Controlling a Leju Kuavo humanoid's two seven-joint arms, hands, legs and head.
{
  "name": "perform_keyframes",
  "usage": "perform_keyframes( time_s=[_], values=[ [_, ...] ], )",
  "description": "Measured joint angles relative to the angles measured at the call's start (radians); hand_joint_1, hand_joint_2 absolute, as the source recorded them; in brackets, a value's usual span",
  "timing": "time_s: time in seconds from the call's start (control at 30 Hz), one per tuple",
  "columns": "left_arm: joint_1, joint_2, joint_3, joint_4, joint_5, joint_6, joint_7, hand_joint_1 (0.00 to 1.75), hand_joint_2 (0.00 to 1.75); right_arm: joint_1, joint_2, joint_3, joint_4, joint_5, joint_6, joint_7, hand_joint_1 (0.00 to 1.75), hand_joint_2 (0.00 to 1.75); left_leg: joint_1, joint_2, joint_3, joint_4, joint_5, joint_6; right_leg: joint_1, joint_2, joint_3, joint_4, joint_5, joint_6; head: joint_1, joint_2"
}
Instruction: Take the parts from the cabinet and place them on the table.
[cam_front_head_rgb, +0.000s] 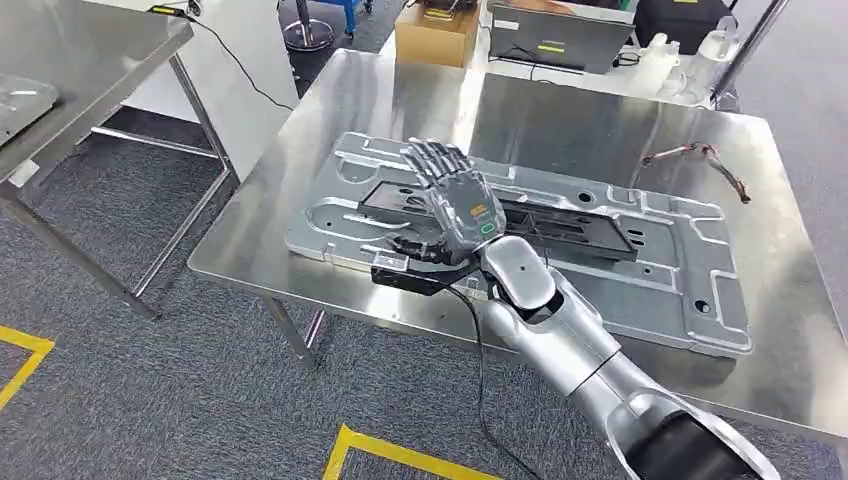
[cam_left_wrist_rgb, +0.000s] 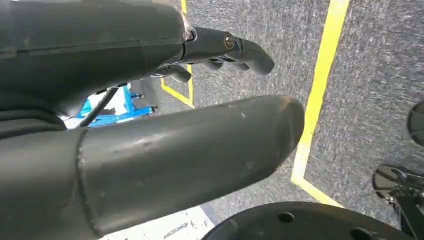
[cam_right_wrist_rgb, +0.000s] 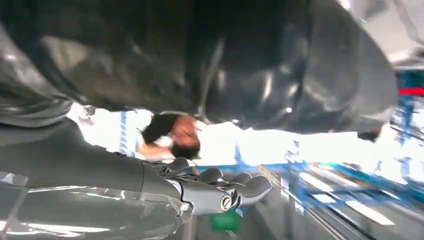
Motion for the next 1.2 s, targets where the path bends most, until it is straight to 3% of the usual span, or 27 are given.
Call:
perform_keyframes(
  time_s=[0.27, 0.43, 0.47, 0.53, 0.6, 0.63, 0.67, 0.7, 0.77, 0.8, 0.83, 0.87, 0.93, 0.97, 1.0, 1.03, 1.07, 1.13, 1.17, 1.2],
  values=[
    [0.002, 0.0, 0.001, 0.0, -0.002, 0.002, -0.005, 0.0, 0.0, -0.004, 0.0, 0.042, -0.072, -0.01, 0.014, 0.018, 0.0, 0.0, -0.004, -0.001, -0.001, 0.006, -0.004, 0.004, -0.005, -0.001, 0.002, -0.001, -0.001, 0.005, 0.0, 0.0],
    [0.005, -0.001, 0.003, 0.0, -0.003, 0.004, -0.008, 0.0, 0.0, -0.008, -0.006, 0.046, -0.072, -0.023, 0.006, 0.027, 0.0, 0.0, -0.008, 0.0, -0.001, 0.009, -0.005, 0.015, -0.009, 0.0, 0.007, -0.005, 0.002, 0.018, 0.0, 0.0],
    [0.005, -0.002, 0.005, 0.0, -0.003, 0.005, -0.009, 0.0, 0.0, -0.011, -0.013, 0.046, -0.072, -0.024, 0.003, 0.03, 0.0, 0.0, -0.001, 0.002, 0.001, -0.004, 0.002, 0.022, -0.004, 0.001, 0.007, -0.002, -0.001, 0.021, 0.0, 0.0],
    [0.005, -0.006, 0.006, 0.0, -0.003, 0.007, -0.011, 0.0, 0.0, -0.018, -0.033, 0.044, -0.072, -0.029, -0.002, 0.033, 0.0, 0.0, 0.002, 0.005, 0.002, -0.012, 0.011, 0.032, -0.009, 0.0, -0.021, 0.068, -0.069, 0.023, 0.0, 0.0],
    [0.007, -0.01, 0.008, 0.0, -0.003, 0.01, -0.011, 0.0, 0.0, -0.019, -0.052, 0.039, -0.071, -0.038, -0.005, 0.033, 0.0, 0.0, 0.001, 0.005, -0.004, -0.012, 0.013, 0.033, -0.011, -0.001, -0.087, 0.224, -0.155, 0.026, 0.0, 0.0],
    [0.007, -0.011, 0.008, 0.0, -0.003, 0.012, -0.012, 0.0, 0.0, -0.018, -0.061, 0.038, -0.071, -0.04, -0.005, 0.032, 0.0, 0.0, 0.001, 0.006, -0.008, -0.011, 0.016, 0.033, -0.011, -0.001, -0.114, 0.289, -0.179, 0.027, 0.0, 0.0],
    [0.008, -0.012, 0.009, 0.0, -0.003, 0.014, -0.012, 0.0, 0.0, -0.018, -0.07, 0.038, -0.071, -0.041, -0.005, 0.032, 0.0, 0.0, 0.001, 0.006, -0.012, -0.01, 0.019, 0.031, -0.011, -0.001, -0.121, 0.308, -0.173, 0.028, 0.0, 0.0],
    [0.009, -0.013, 0.01, 0.0, -0.003, 0.014, -0.013, 0.0, 0.0, -0.018, -0.075, 0.037, -0.071, -0.041, -0.005, 0.032, 0.0, 0.0, 0.001, 0.006, -0.017, -0.009, 0.022, 0.029, -0.011, -0.001, -0.108, 0.287, -0.15, 0.027, 0.0, 0.0],
    [0.01, -0.016, 0.014, 0.0, -0.003, 0.014, -0.014, 0.0, 0.0, -0.019, -0.081, 0.032, -0.071, -0.041, -0.005, 0.032, 0.0, 0.0, 0.001, 0.006, -0.028, -0.004, 0.03, 0.022, -0.011, -0.002, -0.014, 0.115, -0.063, 0.021, 0.0, 0.0],
    [0.01, -0.018, 0.015, 0.0, -0.003, 0.014, -0.014, 0.0, 0.0, -0.02, -0.082, 0.031, -0.072, -0.041, -0.005, 0.032, 0.0, 0.0, 0.001, 0.006, -0.031, -0.001, 0.034, 0.018, -0.011, -0.003, 0.04, 0.025, -0.041, 0.016, 0.0, 0.0],
    [0.01, -0.019, 0.016, 0.0, -0.004, 0.014, -0.015, 0.0, 0.0, -0.019, -0.083, 0.03, -0.072, -0.041, -0.004, 0.032, 0.0, 0.0, -0.002, 0.004, -0.034, -0.002, 0.04, 0.01, -0.004, -0.002, 0.048, 0.009, -0.042, 0.016, 0.0, 0.0],
    [0.011, -0.02, 0.016, 0.0, -0.004, 0.014, -0.016, 0.0, 0.0, -0.019, -0.083, 0.03, -0.073, -0.041, -0.004, 0.032, 0.0, 0.0, 0.0, 0.005, -0.03, -0.003, 0.044, 0.004, -0.001, 0.0, 0.038, 0.013, -0.025, 0.012, 0.0, 0.0],
    [0.011, -0.022, 0.016, 0.0, -0.006, 0.014, -0.017, 0.0, 0.0, -0.02, -0.086, 0.03, -0.074, -0.041, -0.004, 0.031, 0.0, 0.0, 0.002, 0.005, -0.032, -0.009, 0.061, -0.01, 0.004, 0.001, 0.032, 0.009, -0.025, 0.002, 0.0, 0.0],
    [0.013, -0.022, 0.017, 0.0, -0.006, 0.014, -0.017, 0.0, 0.0, -0.02, -0.087, 0.031, -0.074, -0.041, -0.004, 0.031, 0.0, 0.0, 0.001, 0.005, -0.032, -0.012, 0.065, -0.015, 0.003, 0.001, 0.03, 0.008, -0.021, -0.003, 0.0, 0.0],
    [0.014, -0.022, 0.017, 0.0, -0.006, 0.014, -0.018, 0.0, 0.0, -0.02, -0.087, 0.031, -0.074, -0.041, -0.003, 0.031, 0.0, 0.0, -0.001, 0.003, -0.036, -0.012, 0.069, -0.02, -0.007, 0.0, 0.024, -0.003, -0.008, -0.01, 0.0, 0.0],
    [0.015, -0.022, 0.017, 0.0, -0.006, 0.014, -0.018, 0.0, 0.0, -0.022, -0.087, 0.031, -0.074, -0.041, -0.002, 0.031, 0.0, 0.0, 0.006, 0.006, -0.048, 0.011, 0.03, -0.028, -0.009, -0.006, 0.015, -0.003, 0.006, -0.017, 0.0, 0.0],
    [0.015, -0.022, 0.017, 0.0, -0.007, 0.014, -0.018, 0.0, 0.0, -0.021, -0.087, 0.032, -0.074, -0.041, 0.0, 0.029, 0.0, 0.0, 0.008, 0.006, -0.069, 0.09, -0.066, -0.033, -0.009, -0.005, -0.006, -0.002, 0.021, -0.024, 0.0, 0.0],
    [0.015, -0.022, 0.017, 0.0, -0.01, 0.014, -0.018, 0.0, 0.0, -0.014, -0.088, 0.032, -0.072, -0.041, 0.0, 0.029, 0.0, 0.0, 0.011, 0.006, -0.099, 0.239, -0.165, -0.038, -0.008, -0.006, -0.035, 0.002, 0.04, -0.024, 0.0, 0.0],
    [0.015, -0.022, 0.017, 0.0, -0.01, 0.014, -0.018, 0.0, 0.0, -0.007, -0.088, 0.032, -0.071, -0.041, -0.002, 0.029, 0.0, 0.0, 0.011, 0.006, -0.1, 0.291, -0.172, -0.04, -0.007, -0.006, -0.05, 0.004, 0.049, -0.023, 0.0, 0.0],
    [0.015, -0.022, 0.017, 0.0, -0.011, 0.014, -0.018, 0.0, 0.0, 0.002, -0.089, 0.032, -0.068, -0.041, -0.005, 0.029, 0.0, 0.0, 0.011, 0.006, -0.085, 0.301, -0.152, -0.039, -0.006, -0.008, -0.063, 0.007, 0.057, -0.022, 0.0, 0.0]
  ],
)
